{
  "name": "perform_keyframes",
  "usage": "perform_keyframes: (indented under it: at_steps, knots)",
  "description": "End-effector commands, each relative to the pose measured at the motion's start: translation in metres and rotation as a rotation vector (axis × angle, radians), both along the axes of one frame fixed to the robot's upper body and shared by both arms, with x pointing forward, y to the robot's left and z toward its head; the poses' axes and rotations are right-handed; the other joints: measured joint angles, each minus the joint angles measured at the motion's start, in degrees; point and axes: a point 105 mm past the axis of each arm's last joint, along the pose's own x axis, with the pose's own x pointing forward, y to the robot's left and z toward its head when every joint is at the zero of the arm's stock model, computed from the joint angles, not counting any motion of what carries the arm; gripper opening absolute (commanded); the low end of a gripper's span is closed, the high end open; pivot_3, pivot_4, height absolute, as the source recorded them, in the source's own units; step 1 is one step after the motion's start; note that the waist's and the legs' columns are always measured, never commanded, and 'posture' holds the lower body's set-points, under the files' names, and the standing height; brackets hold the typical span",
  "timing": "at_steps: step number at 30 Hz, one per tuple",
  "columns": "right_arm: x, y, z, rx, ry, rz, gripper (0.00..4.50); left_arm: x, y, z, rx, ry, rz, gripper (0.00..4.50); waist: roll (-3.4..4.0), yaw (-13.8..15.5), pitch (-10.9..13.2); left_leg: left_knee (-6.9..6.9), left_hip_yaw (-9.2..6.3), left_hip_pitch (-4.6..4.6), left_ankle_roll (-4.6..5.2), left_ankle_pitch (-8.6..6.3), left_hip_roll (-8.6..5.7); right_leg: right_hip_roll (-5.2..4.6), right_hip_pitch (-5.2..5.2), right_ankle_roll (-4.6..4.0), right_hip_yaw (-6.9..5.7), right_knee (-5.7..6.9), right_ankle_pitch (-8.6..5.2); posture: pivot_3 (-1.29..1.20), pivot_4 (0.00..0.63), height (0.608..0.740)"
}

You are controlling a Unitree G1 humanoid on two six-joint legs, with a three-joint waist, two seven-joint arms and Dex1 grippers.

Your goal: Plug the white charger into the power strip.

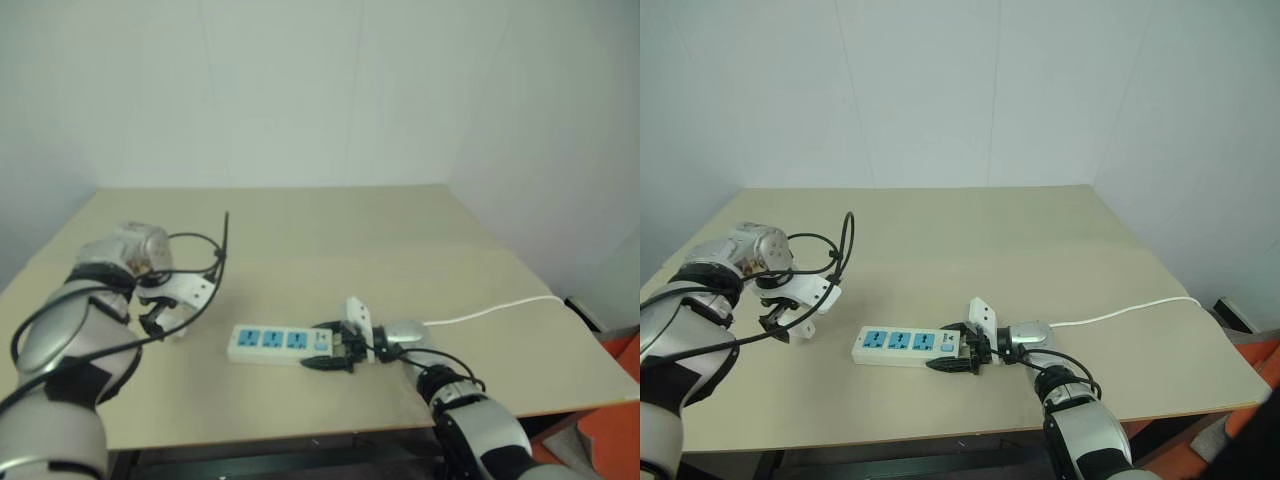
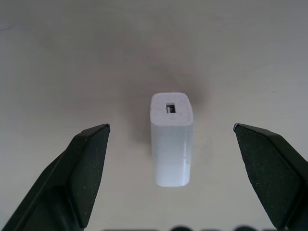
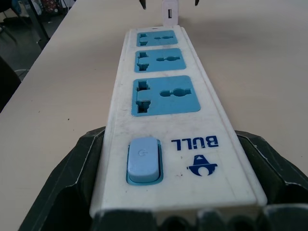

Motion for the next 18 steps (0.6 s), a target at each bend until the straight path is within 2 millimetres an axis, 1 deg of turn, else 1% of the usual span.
perform_keyframes:
  at_steps: [1, 5, 9, 12, 13, 18]
  knots:
    - [-0.006, 0.007, -0.008, -0.001, 0.029, 0.015, 3.43, -0.001, 0.003, -0.002, -0.003, -0.005, 0.011, 4.50, 0.00, -0.02, 0.00, 0.00, 0.00, 0.01, 0.00, 0.00, 0.00, 0.00, 0.00, 0.00, 0.00, 0.00, 0.00, 0.00, 0.150, 0.740]
    - [-0.006, 0.008, -0.008, 0.004, 0.031, 0.012, 3.43, -0.004, 0.004, -0.013, 0.008, 0.030, 0.004, 4.50, -0.01, -0.04, 0.00, 0.00, 0.00, 0.02, 0.00, 0.00, 0.00, 0.00, 0.01, 0.00, 0.00, 0.03, 0.00, 0.00, 0.150, 0.740]
    - [-0.006, 0.008, -0.008, 0.007, 0.032, 0.009, 3.43, -0.005, 0.002, -0.018, 0.007, 0.040, -0.007, 4.50, -0.01, -0.05, -0.01, 0.00, -0.01, 0.03, 0.00, 0.00, 0.00, 0.00, 0.01, 0.00, 0.00, 0.04, 0.00, 0.00, 0.150, 0.740]
    - [-0.006, 0.008, -0.008, 0.010, 0.031, 0.006, 3.43, -0.006, 0.002, -0.021, 0.013, 0.044, -0.028, 3.88, -0.01, -0.05, -0.01, 0.00, -0.01, 0.04, 0.00, 0.00, 0.00, 0.01, 0.01, 0.00, 0.00, 0.04, 0.00, 0.00, 0.150, 0.740]
    - [-0.006, 0.008, -0.008, 0.010, 0.031, 0.005, 3.43, -0.007, 0.003, -0.022, 0.013, 0.049, -0.031, 3.61, -0.01, -0.06, -0.01, 0.00, -0.01, 0.05, 0.00, 0.00, 0.00, 0.01, 0.02, 0.00, 0.00, 0.04, 0.00, 0.00, 0.150, 0.740]
    - [-0.007, 0.008, -0.009, 0.012, 0.034, 0.002, 3.43, -0.009, 0.005, -0.023, 0.000, 0.057, -0.029, 2.04, -0.02, -0.07, -0.01, 0.00, -0.01, 0.06, 0.00, 0.00, 0.00, 0.01, 0.03, 0.00, 0.00, 0.04, -0.01, 0.00, 0.150, 0.740]
